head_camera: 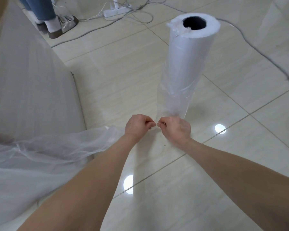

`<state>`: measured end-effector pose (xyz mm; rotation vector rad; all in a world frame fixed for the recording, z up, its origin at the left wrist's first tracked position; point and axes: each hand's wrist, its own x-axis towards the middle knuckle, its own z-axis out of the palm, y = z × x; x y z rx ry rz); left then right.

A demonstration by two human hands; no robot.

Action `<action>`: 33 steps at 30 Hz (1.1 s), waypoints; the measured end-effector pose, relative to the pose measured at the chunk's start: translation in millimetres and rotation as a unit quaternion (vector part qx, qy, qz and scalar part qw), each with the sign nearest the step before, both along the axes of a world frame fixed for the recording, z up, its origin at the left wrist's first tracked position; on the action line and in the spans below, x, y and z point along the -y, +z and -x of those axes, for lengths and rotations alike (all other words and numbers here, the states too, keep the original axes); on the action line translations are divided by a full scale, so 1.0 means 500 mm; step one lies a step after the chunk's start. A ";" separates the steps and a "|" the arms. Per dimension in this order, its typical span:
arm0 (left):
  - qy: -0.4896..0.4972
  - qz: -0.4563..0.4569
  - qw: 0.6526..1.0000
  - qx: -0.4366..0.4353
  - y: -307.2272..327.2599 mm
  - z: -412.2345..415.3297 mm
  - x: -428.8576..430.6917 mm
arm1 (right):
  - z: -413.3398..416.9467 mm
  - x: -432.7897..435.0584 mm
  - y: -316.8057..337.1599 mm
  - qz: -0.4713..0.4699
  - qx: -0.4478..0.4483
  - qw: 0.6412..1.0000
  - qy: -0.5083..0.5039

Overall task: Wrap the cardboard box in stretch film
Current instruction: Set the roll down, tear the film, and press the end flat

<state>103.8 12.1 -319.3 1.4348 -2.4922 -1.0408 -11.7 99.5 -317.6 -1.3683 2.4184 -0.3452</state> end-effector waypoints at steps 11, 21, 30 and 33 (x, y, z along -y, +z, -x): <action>0.044 -0.064 0.996 -0.043 -0.005 -0.001 0.006 | 0.002 -0.017 0.005 0.005 0.072 0.996 -0.059; 0.116 0.037 0.992 0.025 0.014 -0.072 0.060 | 0.031 -0.056 0.002 -0.013 0.035 0.998 -0.056; -0.062 0.049 0.979 0.188 0.018 -0.030 0.025 | 0.010 -0.046 0.016 -0.031 -0.001 0.999 -0.031; -0.006 0.112 0.965 0.238 0.032 -0.056 0.047 | 0.020 -0.055 0.020 -0.040 -0.016 0.999 -0.025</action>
